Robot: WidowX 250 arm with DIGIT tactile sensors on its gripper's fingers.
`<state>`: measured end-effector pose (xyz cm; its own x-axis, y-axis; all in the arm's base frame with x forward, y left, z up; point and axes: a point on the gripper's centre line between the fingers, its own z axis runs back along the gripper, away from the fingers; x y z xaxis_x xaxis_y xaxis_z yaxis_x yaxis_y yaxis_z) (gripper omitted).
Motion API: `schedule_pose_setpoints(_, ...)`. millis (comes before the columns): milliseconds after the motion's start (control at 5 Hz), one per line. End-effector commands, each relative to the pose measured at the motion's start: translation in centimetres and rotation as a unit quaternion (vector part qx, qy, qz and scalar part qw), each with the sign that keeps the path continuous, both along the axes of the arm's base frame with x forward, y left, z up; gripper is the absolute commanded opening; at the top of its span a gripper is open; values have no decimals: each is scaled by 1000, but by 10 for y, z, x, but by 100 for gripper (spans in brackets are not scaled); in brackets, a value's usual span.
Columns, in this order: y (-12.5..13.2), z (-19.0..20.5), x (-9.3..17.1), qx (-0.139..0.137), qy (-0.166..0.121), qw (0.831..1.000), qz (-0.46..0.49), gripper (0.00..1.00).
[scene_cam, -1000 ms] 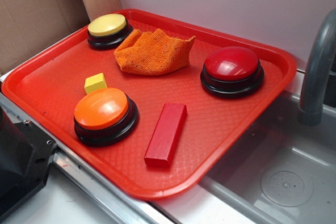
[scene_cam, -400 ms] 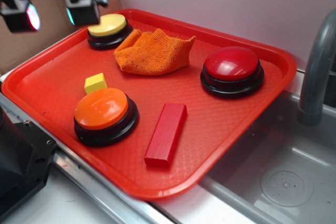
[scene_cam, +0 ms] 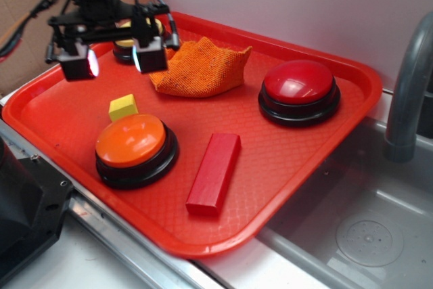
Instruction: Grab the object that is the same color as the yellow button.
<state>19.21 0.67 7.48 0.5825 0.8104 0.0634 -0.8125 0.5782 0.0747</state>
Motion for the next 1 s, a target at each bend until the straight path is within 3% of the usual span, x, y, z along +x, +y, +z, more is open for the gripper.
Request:
schedule_pose_setpoints(0,16,-32,-5,-7,3,1000,3,100)
schedule_pose_setpoints(200,15,-39,-4,-14,3,1000,-7,100)
schedule_pose_setpoints(400,15,-50,5,-40,-33,998,-36,100)
schedule_pose_setpoints(600,15,-65,10,-81,-27,996,-39,100)
schedule_pose_setpoints(800,20,-70,-3,-79,-14,996,-34,100)
